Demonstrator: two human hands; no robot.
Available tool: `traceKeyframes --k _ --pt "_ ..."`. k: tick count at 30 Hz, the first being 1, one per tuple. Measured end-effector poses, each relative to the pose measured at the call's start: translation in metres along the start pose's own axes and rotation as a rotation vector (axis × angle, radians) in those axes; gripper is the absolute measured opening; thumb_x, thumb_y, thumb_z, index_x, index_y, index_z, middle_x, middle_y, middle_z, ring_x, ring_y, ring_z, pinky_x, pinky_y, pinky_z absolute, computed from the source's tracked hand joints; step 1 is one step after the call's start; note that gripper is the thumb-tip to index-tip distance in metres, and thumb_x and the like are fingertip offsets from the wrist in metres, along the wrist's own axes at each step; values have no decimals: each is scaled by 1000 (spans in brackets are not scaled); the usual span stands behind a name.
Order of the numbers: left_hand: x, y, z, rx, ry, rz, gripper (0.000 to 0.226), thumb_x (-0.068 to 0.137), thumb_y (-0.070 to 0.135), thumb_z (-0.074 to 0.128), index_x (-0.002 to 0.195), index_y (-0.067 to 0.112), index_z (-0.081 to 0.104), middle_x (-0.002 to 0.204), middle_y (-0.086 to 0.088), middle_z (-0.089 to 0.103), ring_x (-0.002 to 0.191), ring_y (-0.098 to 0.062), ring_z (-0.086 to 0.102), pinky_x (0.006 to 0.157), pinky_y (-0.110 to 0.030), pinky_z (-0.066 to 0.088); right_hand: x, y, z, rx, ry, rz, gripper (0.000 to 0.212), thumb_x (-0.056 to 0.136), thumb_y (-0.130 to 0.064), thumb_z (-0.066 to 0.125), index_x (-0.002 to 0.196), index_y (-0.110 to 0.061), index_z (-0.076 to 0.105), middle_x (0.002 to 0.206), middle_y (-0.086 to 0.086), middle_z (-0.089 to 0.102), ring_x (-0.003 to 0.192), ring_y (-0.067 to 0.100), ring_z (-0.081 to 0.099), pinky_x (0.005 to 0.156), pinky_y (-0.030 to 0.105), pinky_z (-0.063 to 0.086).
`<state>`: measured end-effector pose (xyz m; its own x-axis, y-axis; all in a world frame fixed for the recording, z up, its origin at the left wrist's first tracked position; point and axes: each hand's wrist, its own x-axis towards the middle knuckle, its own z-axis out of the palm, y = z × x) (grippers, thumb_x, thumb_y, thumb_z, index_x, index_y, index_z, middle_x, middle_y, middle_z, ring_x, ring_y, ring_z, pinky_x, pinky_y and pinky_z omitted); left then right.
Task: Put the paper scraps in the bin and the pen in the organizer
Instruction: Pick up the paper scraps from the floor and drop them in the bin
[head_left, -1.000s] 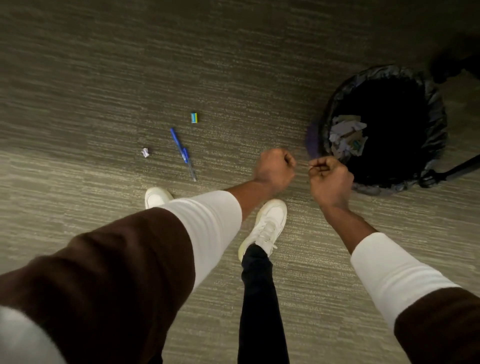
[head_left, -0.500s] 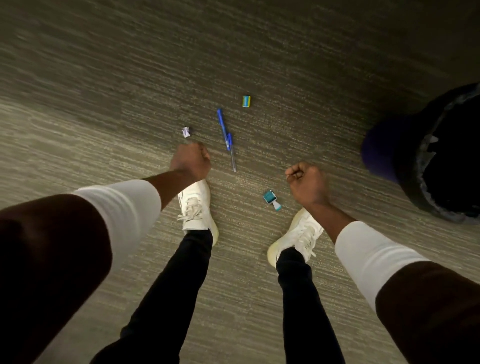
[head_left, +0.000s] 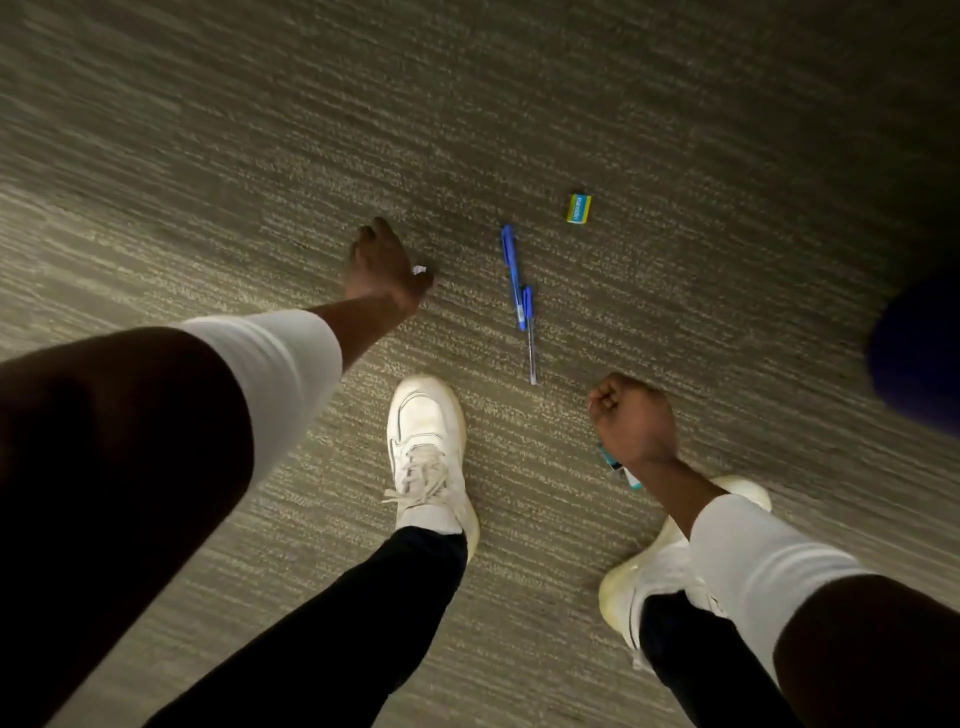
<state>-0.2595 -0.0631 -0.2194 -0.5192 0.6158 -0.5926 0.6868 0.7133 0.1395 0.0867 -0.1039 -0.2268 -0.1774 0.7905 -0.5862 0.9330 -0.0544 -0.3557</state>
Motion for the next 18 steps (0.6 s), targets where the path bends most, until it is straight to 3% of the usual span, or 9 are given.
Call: traceKeyframes --k 5,10,15,18 --pt "11 -2 30 15 56 88 54 92 31 72 132 2 50 137 -23 48 124 -42 52 101 -49 49 24 7 19 -10 51 -5 8 85 -19 69 78 -20 66 81 5 75 75 34 72 67 34 56" --pt "11 -12 43 -73 94 178 23 87 11 75 109 7 67 118 -19 65 106 -41 64 86 -43 52 47 7 10 22 125 -63 2 82 -17 68 84 -18 68 82 4 75 74 30 72 66 37 59" --pt "-10 -10 50 -179 109 194 11 86 13 71 96 10 68 104 -13 70 91 -34 68 75 -36 52 100 -25 -21 -8 231 -150 7 83 -19 63 84 -15 68 81 8 73 75 34 70 68 36 55" --pt "-17 -6 53 -214 98 232 10 83 17 71 92 14 67 99 -10 70 85 -32 68 72 -36 56 135 -53 -42 -43 221 -224 12 84 -18 68 96 -15 69 94 12 72 88 35 69 78 38 55"
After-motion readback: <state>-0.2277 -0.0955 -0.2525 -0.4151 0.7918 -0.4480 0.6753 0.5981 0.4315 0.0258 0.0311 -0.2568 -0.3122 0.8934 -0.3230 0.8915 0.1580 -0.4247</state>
